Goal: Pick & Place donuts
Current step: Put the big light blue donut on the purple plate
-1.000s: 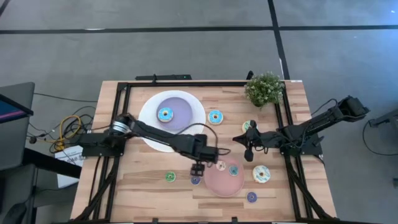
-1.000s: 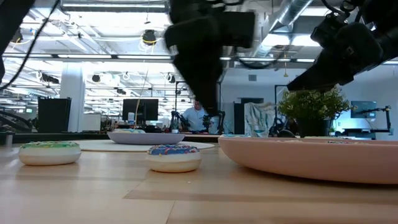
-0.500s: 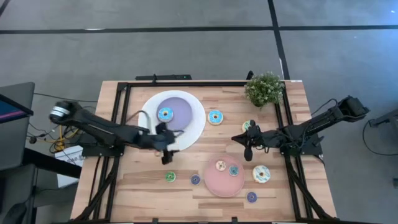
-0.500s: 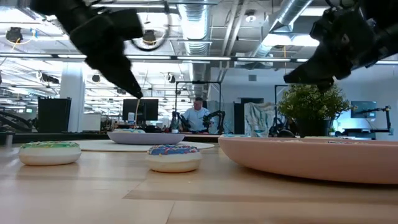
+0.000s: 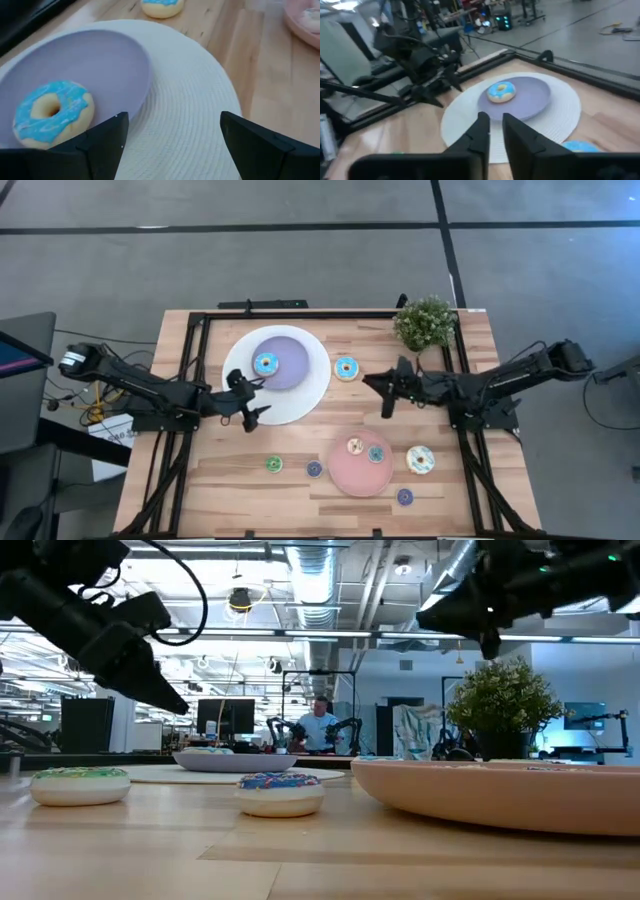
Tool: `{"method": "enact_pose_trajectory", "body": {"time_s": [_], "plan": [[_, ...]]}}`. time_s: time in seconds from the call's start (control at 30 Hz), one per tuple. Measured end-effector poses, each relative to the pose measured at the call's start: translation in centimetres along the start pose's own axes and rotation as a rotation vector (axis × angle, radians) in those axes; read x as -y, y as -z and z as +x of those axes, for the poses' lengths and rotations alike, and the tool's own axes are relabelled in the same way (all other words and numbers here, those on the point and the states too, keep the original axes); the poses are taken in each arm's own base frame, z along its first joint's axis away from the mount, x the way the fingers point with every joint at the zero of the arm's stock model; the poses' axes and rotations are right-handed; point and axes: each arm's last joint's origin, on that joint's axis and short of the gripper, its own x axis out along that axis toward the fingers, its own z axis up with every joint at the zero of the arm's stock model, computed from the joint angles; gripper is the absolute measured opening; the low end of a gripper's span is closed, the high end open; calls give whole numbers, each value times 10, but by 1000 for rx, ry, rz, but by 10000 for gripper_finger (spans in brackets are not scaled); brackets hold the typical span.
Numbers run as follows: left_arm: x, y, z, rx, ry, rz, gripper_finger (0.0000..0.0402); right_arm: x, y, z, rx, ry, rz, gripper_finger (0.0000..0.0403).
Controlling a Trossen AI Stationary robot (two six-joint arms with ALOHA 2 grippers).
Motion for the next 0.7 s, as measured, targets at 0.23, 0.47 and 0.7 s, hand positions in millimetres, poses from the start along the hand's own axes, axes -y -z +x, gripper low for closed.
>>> {"method": "enact_pose_trajectory", "body": {"time_s": [0.23,0.47,0.7], "plan": [[5,-5,0,29,111,142,309,-3,-29,54,-158,168,-50,133],[8,-3,-1,0,224,167,309,6,-47,112,-467,380,-113,220],[6,1,-1,-52,215,126,309,33,-55,150,-806,543,-97,250]]}}
